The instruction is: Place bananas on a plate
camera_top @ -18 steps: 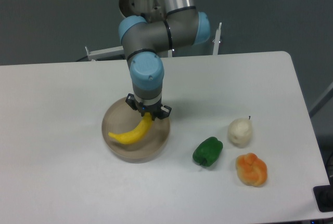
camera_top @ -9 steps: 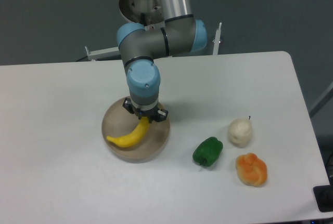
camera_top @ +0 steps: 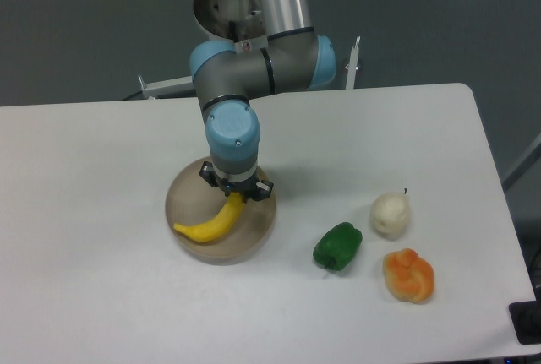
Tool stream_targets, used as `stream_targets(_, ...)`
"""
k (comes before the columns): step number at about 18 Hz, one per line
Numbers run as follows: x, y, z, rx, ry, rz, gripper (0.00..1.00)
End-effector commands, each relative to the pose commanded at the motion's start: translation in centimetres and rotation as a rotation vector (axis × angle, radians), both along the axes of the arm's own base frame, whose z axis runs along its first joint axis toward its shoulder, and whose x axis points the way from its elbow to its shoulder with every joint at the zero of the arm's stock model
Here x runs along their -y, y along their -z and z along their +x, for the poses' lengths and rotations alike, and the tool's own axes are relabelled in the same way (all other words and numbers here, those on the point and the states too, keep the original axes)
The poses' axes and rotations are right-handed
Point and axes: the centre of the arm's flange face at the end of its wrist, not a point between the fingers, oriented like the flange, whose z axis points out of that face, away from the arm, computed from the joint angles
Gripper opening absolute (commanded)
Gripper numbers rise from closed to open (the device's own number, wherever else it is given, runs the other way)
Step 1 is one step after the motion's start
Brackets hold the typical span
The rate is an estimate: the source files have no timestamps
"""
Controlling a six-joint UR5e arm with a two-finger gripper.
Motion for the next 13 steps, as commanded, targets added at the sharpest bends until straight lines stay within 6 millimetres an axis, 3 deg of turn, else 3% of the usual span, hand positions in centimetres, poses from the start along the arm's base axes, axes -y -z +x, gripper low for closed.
stream_targets(2, -0.1, -0.1, 0.0, -0.001, 0.002, 0.003, 0.46)
stream_targets(4, -0.2, -0.4, -0.2, -0.005, 0.005, 0.010, 0.55)
stream_targets(6, -0.7, -1.6, -0.7, -0.017, 0.002, 0.032, 0.71)
stream_targets(8, -1.2, -2.7, -1.5, -0.033, -0.006, 0.055, 0.95)
stream_targets(9, -1.4, -3.2, -2.1, -0.050, -0.011, 0.060, 1.00)
stream_targets(13, -1.9, -5.7, -5.9, -0.116, -0.053, 0.090, 1.00)
